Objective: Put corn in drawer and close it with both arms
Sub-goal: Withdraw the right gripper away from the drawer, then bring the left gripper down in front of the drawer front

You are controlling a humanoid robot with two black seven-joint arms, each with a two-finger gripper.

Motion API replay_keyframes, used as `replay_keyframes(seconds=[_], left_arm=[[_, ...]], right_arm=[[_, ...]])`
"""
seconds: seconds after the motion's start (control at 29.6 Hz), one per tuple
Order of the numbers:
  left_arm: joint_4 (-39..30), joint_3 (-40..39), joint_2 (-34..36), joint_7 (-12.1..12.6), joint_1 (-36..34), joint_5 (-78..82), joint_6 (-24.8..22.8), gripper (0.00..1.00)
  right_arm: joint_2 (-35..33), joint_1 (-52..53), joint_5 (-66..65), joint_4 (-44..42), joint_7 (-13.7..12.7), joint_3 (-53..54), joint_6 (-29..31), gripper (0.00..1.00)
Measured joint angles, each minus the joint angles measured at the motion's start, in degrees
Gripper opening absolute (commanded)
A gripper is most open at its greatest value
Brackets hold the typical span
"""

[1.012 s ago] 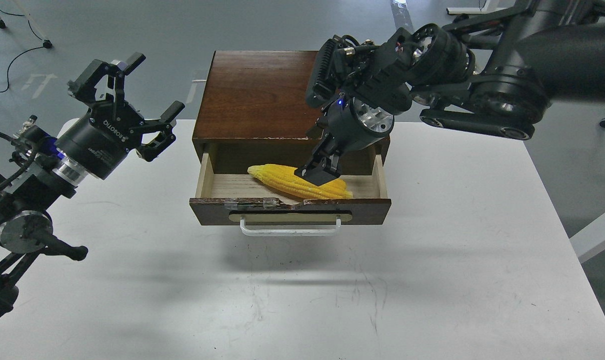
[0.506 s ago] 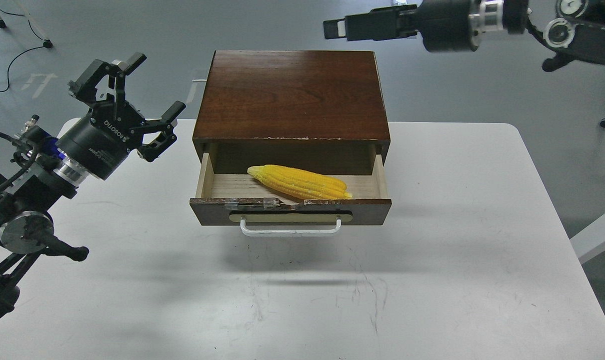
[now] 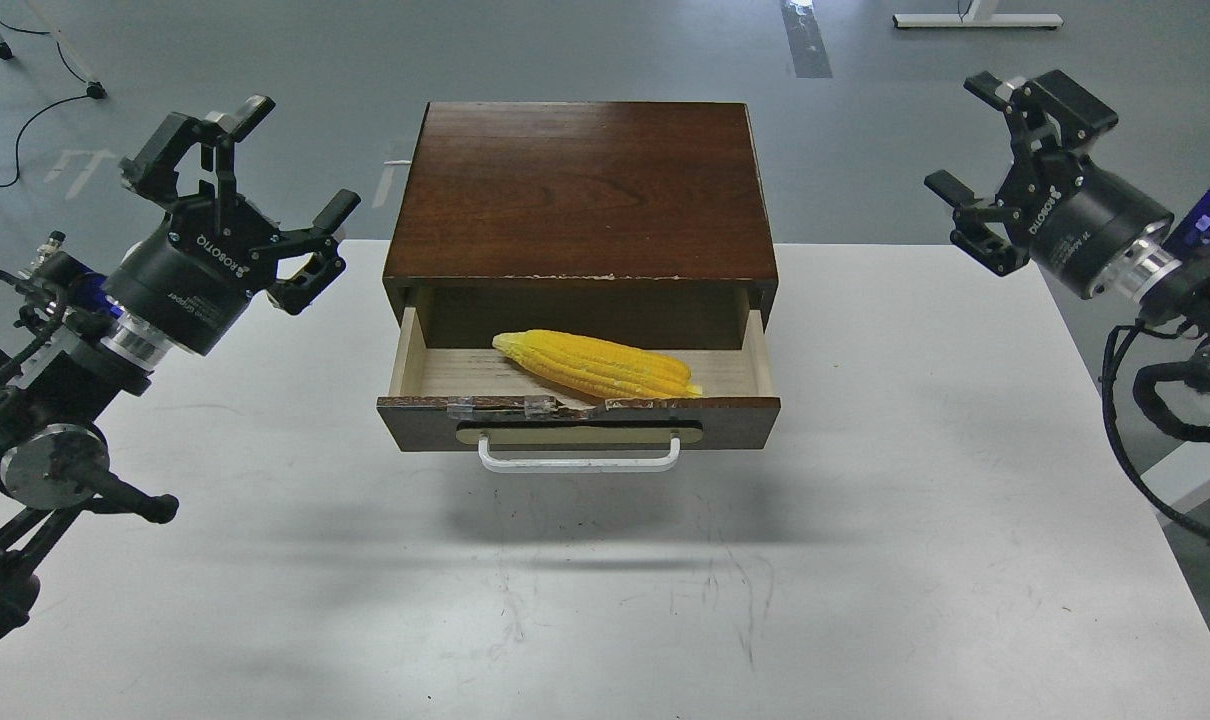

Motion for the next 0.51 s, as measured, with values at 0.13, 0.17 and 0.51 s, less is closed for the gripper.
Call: replay_keyframes(seconds=[0.13, 0.17, 0.51], left_arm=[[-0.14, -0.10, 2.24, -2.28, -0.80, 5.60, -1.65, 0.99], [-0.40, -0.15, 2.96, -2.41, -1.32, 8.29, -1.98, 0.99], [-11.03, 0.48, 4.04, -2.60, -11.53, 35.21, -2.39, 0.99]], right_arm=[[0.86, -1.97, 0.43, -0.75, 0.00, 0.42, 0.02, 0.97], [0.92, -2.07, 0.45, -0.82, 0.00, 0.43, 0.02, 0.97], [1.01, -2.22, 0.39, -1.04, 0.02, 0.76, 0.04, 0.97]])
